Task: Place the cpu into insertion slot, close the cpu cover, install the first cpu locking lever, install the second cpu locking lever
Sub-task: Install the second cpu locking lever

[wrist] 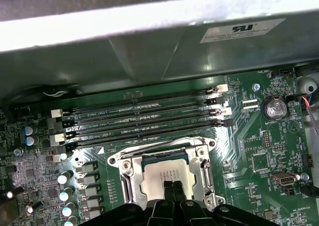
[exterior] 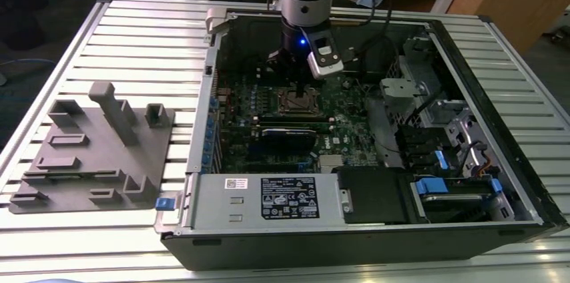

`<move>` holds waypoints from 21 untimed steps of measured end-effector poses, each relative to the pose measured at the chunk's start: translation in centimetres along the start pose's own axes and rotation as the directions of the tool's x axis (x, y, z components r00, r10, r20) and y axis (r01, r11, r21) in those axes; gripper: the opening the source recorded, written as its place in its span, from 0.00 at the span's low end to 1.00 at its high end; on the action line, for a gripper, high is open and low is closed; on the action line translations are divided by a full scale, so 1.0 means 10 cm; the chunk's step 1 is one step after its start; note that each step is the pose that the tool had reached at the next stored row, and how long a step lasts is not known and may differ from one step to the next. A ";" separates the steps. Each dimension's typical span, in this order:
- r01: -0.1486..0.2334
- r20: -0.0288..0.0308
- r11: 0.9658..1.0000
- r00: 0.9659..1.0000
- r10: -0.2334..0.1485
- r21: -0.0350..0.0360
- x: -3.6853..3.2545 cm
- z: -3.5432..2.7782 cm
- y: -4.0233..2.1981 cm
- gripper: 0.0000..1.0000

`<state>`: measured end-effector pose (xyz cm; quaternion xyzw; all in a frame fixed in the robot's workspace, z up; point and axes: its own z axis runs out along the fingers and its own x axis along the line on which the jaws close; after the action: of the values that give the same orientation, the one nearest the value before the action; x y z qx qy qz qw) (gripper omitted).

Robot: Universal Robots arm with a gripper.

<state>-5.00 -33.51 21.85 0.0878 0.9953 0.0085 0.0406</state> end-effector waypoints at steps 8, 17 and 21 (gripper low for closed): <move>0.000 0.000 1.000 1.000 0.000 0.000 -0.001 -0.013 0.000 0.11; 0.000 0.000 1.000 1.000 0.000 0.000 -0.005 -0.066 0.002 0.11; 0.000 0.000 1.000 1.000 0.000 0.000 -0.006 -0.070 0.002 0.11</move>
<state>-5.00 -33.51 22.55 0.0878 0.9953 0.0085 0.0404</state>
